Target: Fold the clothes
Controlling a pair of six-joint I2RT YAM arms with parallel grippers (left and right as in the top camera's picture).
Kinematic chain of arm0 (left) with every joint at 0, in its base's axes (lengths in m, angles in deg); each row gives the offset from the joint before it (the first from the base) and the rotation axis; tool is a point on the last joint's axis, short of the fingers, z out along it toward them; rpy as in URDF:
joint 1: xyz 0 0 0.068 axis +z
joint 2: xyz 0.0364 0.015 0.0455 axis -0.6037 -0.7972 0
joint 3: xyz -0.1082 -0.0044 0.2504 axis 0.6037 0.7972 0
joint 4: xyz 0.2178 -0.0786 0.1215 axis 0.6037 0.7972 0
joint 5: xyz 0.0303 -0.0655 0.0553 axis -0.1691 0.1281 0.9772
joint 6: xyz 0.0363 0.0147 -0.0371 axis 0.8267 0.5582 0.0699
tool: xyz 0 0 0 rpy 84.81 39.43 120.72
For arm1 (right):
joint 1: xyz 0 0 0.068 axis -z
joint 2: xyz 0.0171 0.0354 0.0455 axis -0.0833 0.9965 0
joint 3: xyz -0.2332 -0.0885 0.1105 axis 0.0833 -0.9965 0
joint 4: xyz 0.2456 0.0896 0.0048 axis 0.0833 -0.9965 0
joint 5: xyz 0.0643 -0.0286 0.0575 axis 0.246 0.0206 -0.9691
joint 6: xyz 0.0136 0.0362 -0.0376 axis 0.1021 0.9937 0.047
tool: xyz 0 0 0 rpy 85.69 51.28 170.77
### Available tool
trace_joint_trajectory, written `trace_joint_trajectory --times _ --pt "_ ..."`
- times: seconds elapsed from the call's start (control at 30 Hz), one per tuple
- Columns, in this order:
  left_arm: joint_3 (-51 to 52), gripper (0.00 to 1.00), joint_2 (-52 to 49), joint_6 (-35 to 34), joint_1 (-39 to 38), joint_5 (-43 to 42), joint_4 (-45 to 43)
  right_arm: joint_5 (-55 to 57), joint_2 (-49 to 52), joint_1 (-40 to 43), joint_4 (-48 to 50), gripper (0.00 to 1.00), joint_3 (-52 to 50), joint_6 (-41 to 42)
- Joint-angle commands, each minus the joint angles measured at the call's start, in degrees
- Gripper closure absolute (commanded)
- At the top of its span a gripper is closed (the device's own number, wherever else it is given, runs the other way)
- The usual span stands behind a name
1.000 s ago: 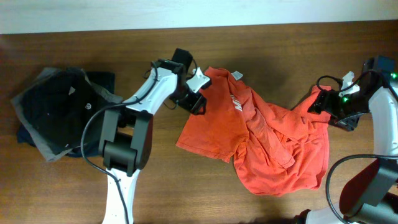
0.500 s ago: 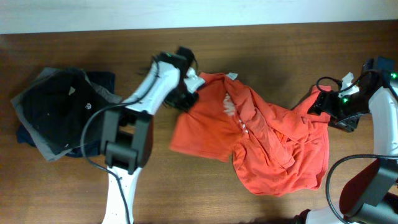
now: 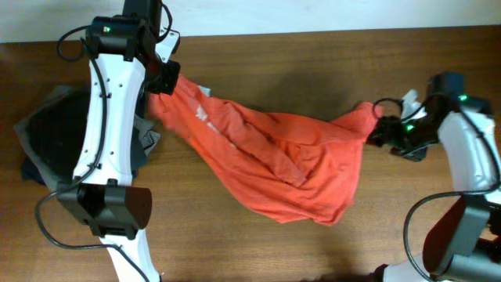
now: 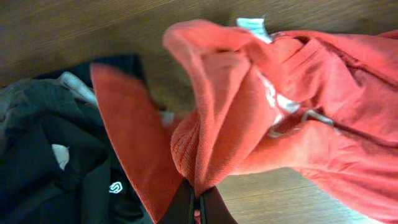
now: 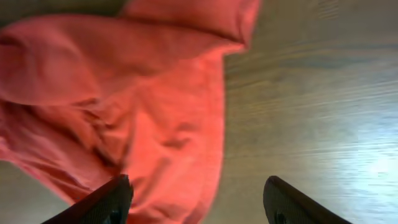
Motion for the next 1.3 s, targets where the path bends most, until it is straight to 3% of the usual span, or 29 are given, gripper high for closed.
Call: trace_joint_trajectory --times 0.0,0.1,0.2,0.27,0.4,0.53,0.73,0.83,0.97,1.13,1.27 --pt "0.0 1.00 -0.4 -0.5 0.1 2.8 0.0 0.8 -0.1 -0.9 3.0 0.34 -5.6 3.0" --pt "0.0 1.00 -0.4 -0.5 0.1 2.7 0.0 -3.5 -0.1 -1.0 7.3 0.74 -11.4 3.6" --pt "0.0 0.99 -0.4 -0.5 0.1 2.7 -0.2 -12.6 -0.1 -1.8 11.3 0.92 -16.2 -0.1" --pt "0.0 0.99 -0.4 -0.5 0.1 2.7 -0.3 -15.0 -0.1 -3.1 13.1 0.95 -19.1 -0.3" --pt "0.0 0.99 -0.4 -0.5 0.1 2.7 -0.4 -13.0 -0.1 -6.3 17.6 0.95 -24.3 1.1" --pt "0.0 0.99 -0.3 -0.8 0.1 2.7 -0.4 -1.3 -0.1 -7.7 27.5 0.93 -29.6 11.7" --pt "0.0 1.00 -0.3 -1.0 0.2 2.8 -0.4 14.4 -0.1 -4.9 32.3 0.91 -29.0 20.6" --pt "0.0 0.99 -0.3 -1.0 0.3 2.8 -0.4 11.5 -0.1 -2.4 34.4 0.91 -25.7 19.2" --pt "0.0 0.99 -0.3 -1.0 0.2 2.7 -0.6 4.2 -0.1 -0.8 37.2 0.90 -19.6 11.1" --pt "0.0 1.00 -0.3 -1.6 0.2 2.1 -0.7 0.2 -0.1 -0.1 30.6 0.89 -9.3 6.4" --pt "0.0 1.00 -0.3 -1.6 0.2 1.8 -0.7 -13.4 -0.1 -1.4 8.4 0.67 1.6 -3.2"
